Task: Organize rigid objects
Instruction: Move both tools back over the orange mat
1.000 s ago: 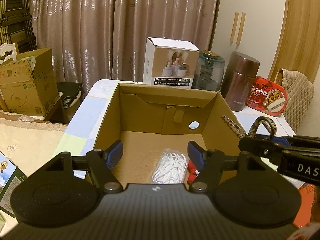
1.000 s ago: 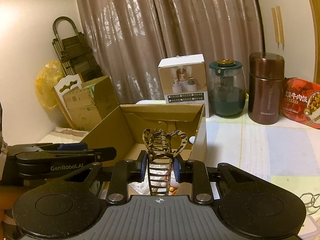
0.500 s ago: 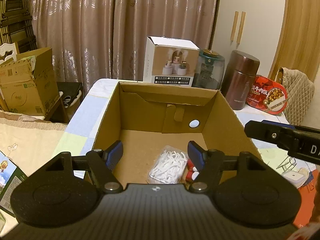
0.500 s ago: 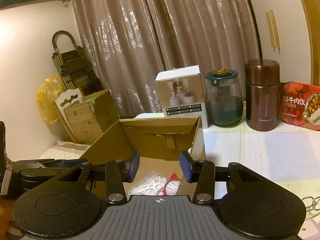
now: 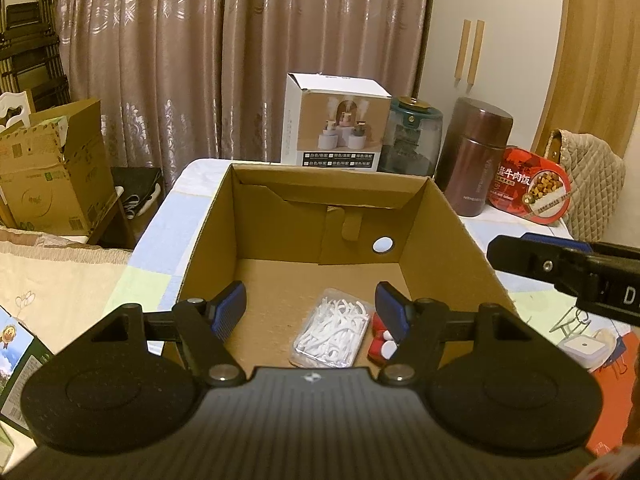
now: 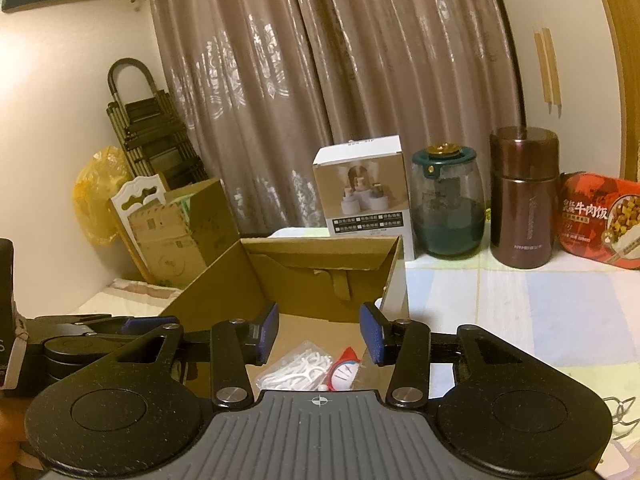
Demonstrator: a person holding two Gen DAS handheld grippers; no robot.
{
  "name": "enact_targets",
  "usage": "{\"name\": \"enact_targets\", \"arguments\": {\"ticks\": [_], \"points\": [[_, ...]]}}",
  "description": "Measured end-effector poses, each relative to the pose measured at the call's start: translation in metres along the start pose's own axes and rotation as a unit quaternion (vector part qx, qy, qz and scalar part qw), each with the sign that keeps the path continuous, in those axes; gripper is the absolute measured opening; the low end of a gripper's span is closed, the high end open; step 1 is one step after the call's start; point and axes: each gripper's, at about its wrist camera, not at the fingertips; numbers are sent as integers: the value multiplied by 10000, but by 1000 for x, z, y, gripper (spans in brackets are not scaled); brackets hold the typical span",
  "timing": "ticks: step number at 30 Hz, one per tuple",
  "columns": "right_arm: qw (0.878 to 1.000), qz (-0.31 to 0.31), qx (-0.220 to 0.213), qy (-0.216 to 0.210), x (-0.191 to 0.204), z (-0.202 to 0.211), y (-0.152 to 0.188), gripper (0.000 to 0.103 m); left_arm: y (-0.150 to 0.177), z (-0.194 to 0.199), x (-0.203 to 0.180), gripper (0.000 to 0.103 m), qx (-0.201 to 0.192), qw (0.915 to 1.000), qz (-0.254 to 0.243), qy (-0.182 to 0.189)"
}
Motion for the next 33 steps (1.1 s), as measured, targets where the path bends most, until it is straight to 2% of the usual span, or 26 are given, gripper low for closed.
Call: {"name": "enact_targets", "arguments": {"ticks": [9, 17, 24, 33], "points": [[9988, 274, -295, 290, -13, 37, -8, 42, -4, 19, -13, 67, -183, 9998, -60, 70], [9946, 409, -472, 828, -45, 98, -3, 42, -3, 45, -40, 67, -307, 9991, -92, 288], [9858, 322, -598, 1535, -85, 163, 2, 44, 3, 77, -85, 67, -499, 9966, -220, 618], [9705, 20, -775, 2283, -137, 236, 2, 59, 31, 113, -161, 67, -538, 9886, -560, 1293]]}}
Point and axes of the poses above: each gripper's, at about its wrist camera, not at the fingertips, and z roughly against the way its jaws point, x to its left, y to its underside, and after that the axes turned 14 degrees about -x, right-handed
